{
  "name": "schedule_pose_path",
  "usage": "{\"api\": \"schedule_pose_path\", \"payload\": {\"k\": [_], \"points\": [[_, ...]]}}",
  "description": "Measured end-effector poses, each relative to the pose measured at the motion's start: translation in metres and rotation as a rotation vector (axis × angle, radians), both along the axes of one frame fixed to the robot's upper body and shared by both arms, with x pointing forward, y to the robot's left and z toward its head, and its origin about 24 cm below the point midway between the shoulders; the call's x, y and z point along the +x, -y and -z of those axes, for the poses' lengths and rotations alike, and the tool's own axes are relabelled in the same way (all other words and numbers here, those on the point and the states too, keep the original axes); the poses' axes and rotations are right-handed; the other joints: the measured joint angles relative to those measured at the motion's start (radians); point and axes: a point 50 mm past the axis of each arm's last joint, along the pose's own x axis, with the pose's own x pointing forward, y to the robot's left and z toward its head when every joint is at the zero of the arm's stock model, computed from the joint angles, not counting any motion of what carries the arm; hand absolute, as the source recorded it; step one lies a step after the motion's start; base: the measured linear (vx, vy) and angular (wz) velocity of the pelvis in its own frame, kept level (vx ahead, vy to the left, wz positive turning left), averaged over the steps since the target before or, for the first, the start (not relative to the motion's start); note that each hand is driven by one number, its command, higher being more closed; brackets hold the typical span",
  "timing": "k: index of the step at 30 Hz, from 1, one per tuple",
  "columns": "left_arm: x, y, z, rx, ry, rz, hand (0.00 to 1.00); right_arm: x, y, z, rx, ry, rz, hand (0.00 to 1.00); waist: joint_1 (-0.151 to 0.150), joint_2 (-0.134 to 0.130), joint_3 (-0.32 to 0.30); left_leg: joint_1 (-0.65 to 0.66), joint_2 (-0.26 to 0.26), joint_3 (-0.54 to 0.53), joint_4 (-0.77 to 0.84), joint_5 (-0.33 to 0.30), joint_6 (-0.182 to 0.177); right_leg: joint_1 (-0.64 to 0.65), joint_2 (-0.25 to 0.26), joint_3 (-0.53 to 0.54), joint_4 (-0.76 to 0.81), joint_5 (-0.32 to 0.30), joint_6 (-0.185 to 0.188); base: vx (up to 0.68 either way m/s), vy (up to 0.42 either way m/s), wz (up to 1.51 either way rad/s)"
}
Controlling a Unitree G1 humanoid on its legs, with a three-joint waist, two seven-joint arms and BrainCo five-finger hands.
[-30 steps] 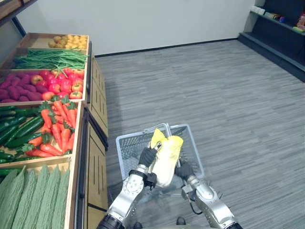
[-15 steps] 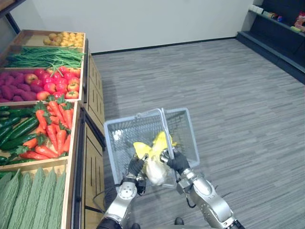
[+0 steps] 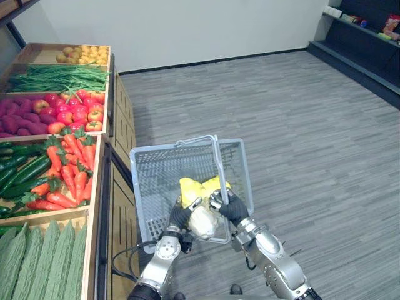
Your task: Pick vegetable in the basket
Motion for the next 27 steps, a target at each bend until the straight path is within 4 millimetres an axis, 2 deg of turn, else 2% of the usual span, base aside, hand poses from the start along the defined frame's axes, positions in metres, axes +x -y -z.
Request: {"api": "schedule_pose_path", "payload": {"k": [4, 7, 12, 16, 21, 23, 25, 27], "points": [[-0.001, -0.008, -0.019, -0.033, 0.088, -0.026, 0.00, 0.000, 0.022, 0.009, -0.080, -0.020, 0.124, 1.00, -0.001, 0.004, 0.001, 0.001, -0.003, -0.012, 0.000, 0.000, 0.000, 0.007, -0.003, -0.018, 0.001, -0.002, 0.003, 0.00, 0.000, 0.09], [-0.005, -0.013, -0.031, -0.066, 0.145, -0.050, 0.00, -0.005, 0.039, 0.024, -0.149, -0.077, 0.226, 1.00, 0.001, 0.007, 0.000, 0.006, -0.005, -0.023, -0.002, 0.000, 0.001, 0.018, -0.006, -0.027, 0.001, -0.005, 0.007, 0.00, 0.004, 0.11], [-0.028, -0.066, -0.034, -0.107, 0.158, -0.269, 0.00, -0.022, 0.093, 0.039, -0.273, -0.152, 0.455, 1.00, 0.003, 0.024, 0.003, 0.005, -0.019, -0.027, -0.006, -0.004, 0.006, 0.019, -0.015, -0.034, 0.001, -0.017, 0.022, 0.00, 0.006, 0.02], [-0.043, -0.089, -0.032, -0.140, 0.153, -0.366, 0.00, -0.031, 0.116, 0.042, -0.312, -0.182, 0.567, 1.00, 0.004, 0.022, 0.004, 0.002, -0.020, -0.030, -0.006, -0.004, 0.006, 0.019, -0.018, -0.043, 0.001, -0.017, 0.022, 0.00, 0.005, 0.03], [-0.053, -0.102, -0.027, -0.142, 0.130, -0.436, 0.00, -0.041, 0.135, 0.048, -0.347, -0.223, 0.654, 1.00, 0.010, 0.011, 0.009, -0.010, -0.019, -0.048, -0.004, -0.005, 0.006, 0.018, -0.024, -0.062, 0.000, -0.017, 0.023, -0.01, 0.003, 0.10], [-0.056, -0.106, -0.026, -0.139, 0.128, -0.464, 0.00, -0.045, 0.137, 0.051, -0.351, -0.238, 0.665, 1.00, 0.014, 0.004, 0.013, -0.014, -0.019, -0.053, 0.000, -0.006, 0.006, 0.019, -0.025, -0.075, 0.000, -0.018, 0.024, 0.00, -0.008, 0.17], [-0.061, -0.110, -0.024, -0.141, 0.116, -0.502, 0.00, -0.049, 0.136, 0.054, -0.350, -0.254, 0.676, 1.00, 0.031, -0.011, 0.022, -0.018, -0.020, -0.053, 0.002, -0.013, 0.007, 0.017, -0.028, -0.078, 0.000, -0.022, 0.029, -0.01, 0.003, 0.07], [-0.064, -0.113, -0.022, -0.140, 0.111, -0.524, 0.00, -0.049, 0.131, 0.056, -0.331, -0.264, 0.678, 1.00, 0.039, -0.030, 0.031, -0.040, -0.026, -0.055, 0.042, -0.033, 0.021, 0.013, -0.039, -0.090, 0.011, -0.055, 0.051, -0.01, 0.012, 0.13]]}}
